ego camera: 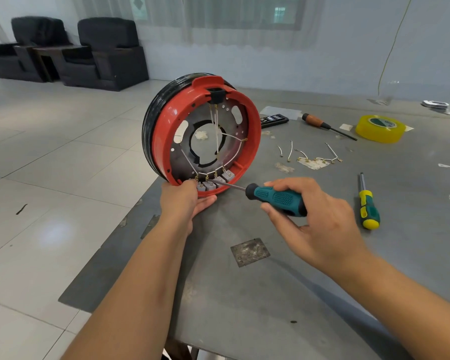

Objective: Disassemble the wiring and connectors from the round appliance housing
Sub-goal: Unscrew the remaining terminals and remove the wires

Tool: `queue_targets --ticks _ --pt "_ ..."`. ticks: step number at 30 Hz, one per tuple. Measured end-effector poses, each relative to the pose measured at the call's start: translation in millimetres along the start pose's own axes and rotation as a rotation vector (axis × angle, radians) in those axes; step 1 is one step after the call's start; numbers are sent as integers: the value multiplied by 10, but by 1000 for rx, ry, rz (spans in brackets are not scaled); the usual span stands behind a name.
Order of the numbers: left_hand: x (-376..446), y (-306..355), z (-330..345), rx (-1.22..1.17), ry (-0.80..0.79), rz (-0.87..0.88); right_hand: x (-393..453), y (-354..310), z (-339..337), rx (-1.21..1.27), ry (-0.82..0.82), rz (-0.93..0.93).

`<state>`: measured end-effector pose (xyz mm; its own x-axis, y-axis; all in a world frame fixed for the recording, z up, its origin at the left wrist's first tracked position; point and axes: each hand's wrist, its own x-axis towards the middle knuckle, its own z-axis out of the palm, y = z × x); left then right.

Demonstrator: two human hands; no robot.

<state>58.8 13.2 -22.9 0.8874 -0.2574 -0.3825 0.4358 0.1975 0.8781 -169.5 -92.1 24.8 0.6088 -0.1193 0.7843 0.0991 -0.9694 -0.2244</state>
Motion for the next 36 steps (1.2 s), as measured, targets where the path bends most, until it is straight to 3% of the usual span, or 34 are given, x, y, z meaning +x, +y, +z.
queue_targets --ticks 4,14,36 --pt "-2 0 3 -4 10 -1 216 74 -60 -9 20 117" --pt "33 -2 -4 17 5 -13 487 167 -78 157 12 190" --pt "57 5 4 25 20 -33 739 111 -90 121 -73 131"
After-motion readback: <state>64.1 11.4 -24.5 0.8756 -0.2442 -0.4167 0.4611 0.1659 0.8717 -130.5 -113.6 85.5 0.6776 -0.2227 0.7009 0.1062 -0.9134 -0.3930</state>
